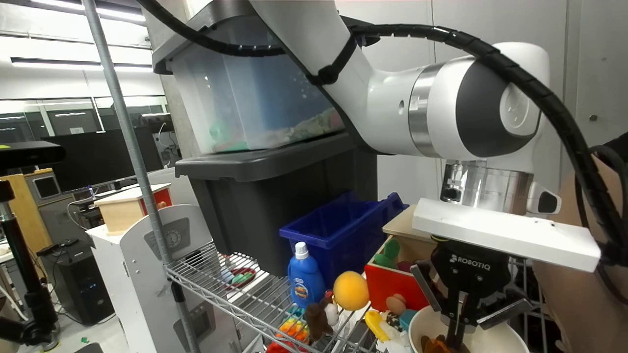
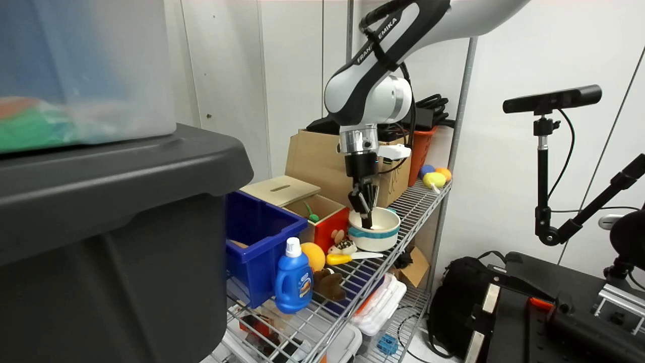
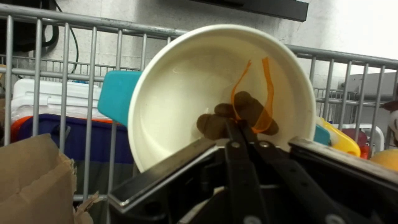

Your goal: Remove the brown plush toy from the white pot and place it on the right side of the rack

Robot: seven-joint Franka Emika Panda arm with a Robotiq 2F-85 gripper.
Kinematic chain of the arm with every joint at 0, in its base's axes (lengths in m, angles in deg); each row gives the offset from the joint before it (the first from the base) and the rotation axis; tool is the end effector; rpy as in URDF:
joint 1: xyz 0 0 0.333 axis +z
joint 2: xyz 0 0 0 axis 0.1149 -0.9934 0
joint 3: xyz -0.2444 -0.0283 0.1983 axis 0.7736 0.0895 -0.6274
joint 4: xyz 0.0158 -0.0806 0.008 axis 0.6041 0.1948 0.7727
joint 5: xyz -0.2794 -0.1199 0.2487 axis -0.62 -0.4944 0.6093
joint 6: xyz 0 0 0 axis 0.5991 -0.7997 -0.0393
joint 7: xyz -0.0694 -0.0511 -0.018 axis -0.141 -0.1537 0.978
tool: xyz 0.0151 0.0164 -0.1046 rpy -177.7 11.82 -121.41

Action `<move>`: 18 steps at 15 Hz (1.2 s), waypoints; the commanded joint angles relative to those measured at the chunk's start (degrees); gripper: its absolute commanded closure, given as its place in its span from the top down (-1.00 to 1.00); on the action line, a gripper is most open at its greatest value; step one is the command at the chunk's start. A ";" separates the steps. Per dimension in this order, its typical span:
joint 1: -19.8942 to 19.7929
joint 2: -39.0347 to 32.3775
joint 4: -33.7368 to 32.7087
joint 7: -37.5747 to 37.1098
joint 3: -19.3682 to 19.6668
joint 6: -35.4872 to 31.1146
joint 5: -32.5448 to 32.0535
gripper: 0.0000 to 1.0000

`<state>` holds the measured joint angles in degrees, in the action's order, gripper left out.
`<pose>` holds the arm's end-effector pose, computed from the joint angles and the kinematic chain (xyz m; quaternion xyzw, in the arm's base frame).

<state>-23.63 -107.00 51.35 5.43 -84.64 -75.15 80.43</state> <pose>0.6762 -0.1880 0.1177 -0.9850 -0.0951 0.1271 0.0682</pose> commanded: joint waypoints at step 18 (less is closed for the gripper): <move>1.93 9.52 1.02 -1.07 1.24 6.97 -1.29 -0.98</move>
<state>-23.02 -100.61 51.35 5.16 -84.44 -71.00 80.01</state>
